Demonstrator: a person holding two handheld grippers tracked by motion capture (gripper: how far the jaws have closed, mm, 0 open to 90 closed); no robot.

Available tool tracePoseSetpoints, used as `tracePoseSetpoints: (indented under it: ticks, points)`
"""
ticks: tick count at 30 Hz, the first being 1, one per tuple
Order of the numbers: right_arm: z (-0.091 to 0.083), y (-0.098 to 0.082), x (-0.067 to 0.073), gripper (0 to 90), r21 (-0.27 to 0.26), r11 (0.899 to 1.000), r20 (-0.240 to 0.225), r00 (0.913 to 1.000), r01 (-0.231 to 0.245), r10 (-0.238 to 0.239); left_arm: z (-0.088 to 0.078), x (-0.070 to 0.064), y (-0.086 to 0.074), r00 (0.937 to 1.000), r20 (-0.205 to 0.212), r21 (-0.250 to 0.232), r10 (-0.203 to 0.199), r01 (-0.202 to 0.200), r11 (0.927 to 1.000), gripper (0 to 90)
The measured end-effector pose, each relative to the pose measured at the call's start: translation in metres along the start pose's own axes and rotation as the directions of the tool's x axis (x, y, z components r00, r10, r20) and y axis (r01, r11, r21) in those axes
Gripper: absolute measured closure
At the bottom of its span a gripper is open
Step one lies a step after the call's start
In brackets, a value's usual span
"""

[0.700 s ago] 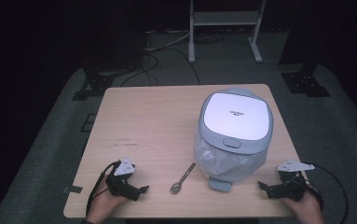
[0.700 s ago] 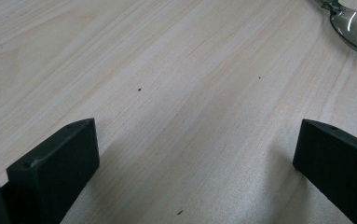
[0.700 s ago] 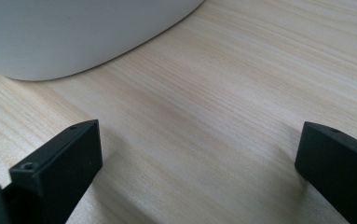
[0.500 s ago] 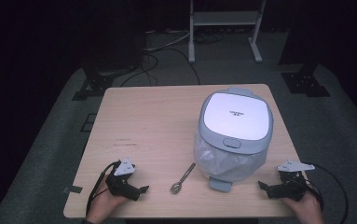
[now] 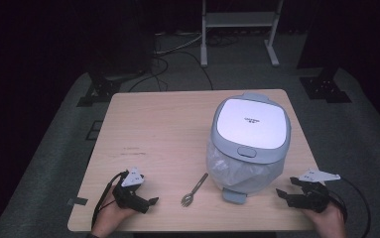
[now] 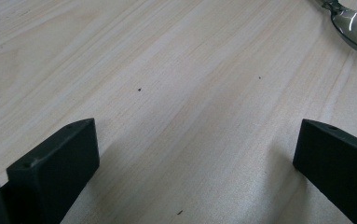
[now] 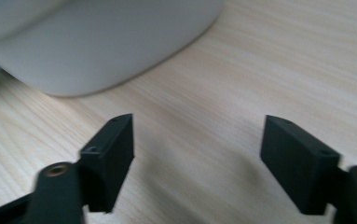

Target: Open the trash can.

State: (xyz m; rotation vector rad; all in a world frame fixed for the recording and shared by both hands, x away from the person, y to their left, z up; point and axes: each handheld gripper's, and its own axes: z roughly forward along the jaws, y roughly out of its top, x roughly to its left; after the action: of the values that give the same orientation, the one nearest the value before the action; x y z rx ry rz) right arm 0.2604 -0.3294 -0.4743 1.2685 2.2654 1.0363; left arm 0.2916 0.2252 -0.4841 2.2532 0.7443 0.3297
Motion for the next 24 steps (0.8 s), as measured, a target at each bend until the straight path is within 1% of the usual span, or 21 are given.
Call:
tracePoseSetpoints:
  ticks: [2,3,4,9,10,11,12,13,15,19,22,24]
  points:
    - [-0.004,0.002,0.0,35.9,-0.015,1.0,-0.015,0.9999,-0.001,0.001,0.0,0.0,0.0,1.0,0.0,0.0,0.0,0.0,1.0,0.0]
    - [-0.007,0.003,0.0,42.7,-0.022,1.0,-0.022,0.9998,-0.002,0.002,0.0,0.0,0.0,1.0,0.0,0.0,0.0,0.0,1.0,0.0]
    - [-0.008,0.003,0.0,46.4,-0.025,1.0,-0.03,0.9996,0.0,-0.001,0.0,0.0,0.0,1.0,0.0,0.0,0.0,0.0,1.0,0.0]
    - [-0.014,0.005,0.001,69.2,-0.024,1.0,-0.058,0.9983,0.006,-0.007,0.0,0.0,0.0,1.0,0.0,0.001,0.0,0.0,1.0,0.0]
    - [-0.015,0.006,0.001,75.8,-0.026,1.0,-0.063,0.998,0.007,-0.009,0.0,0.0,0.0,1.0,0.0,0.0,0.0,0.0,1.0,0.0]
    - [-0.016,0.007,0.001,84.2,-0.022,1.0,-0.07,0.9975,0.007,-0.009,0.0,0.0,0.0,1.0,0.0,0.0,0.0,0.0,1.0,0.0]
    - [-0.016,0.007,0.001,84.2,-0.022,1.0,-0.07,0.9975,0.007,-0.009,0.0,0.0,0.0,1.0,0.0,0.0,0.0,0.0,1.0,0.0]
    - [-0.019,0.009,0.001,89.9,-0.018,1.0,-0.081,0.9967,0.003,-0.004,0.0,0.0,0.0,1.0,0.0,0.001,0.0,0.0,1.0,0.0]
    - [-0.021,0.011,0.001,90.0,-0.011,1.0,-0.087,0.9962,-0.009,0.008,0.0,0.0,0.0,1.0,0.0,0.001,0.0,0.0,1.0,0.0]
    - [-0.026,0.016,0.0,90.0,-0.012,1.0,-0.102,0.9947,-0.015,0.014,0.0,0.0,0.0,1.0,0.0,0.0,0.0,0.0,1.0,0.0]
    - [-0.029,0.019,-0.001,90.0,-0.017,1.0,-0.111,0.9937,-0.009,0.007,0.0,0.0,0.0,1.0,0.0,0.001,0.0,0.0,1.0,0.0]
    - [-0.034,0.023,-0.002,90.0,-0.021,1.0,-0.121,0.9926,-0.013,0.01,0.0,0.0,0.0,1.0,0.0,0.0,0.0,0.0,1.0,0.0]
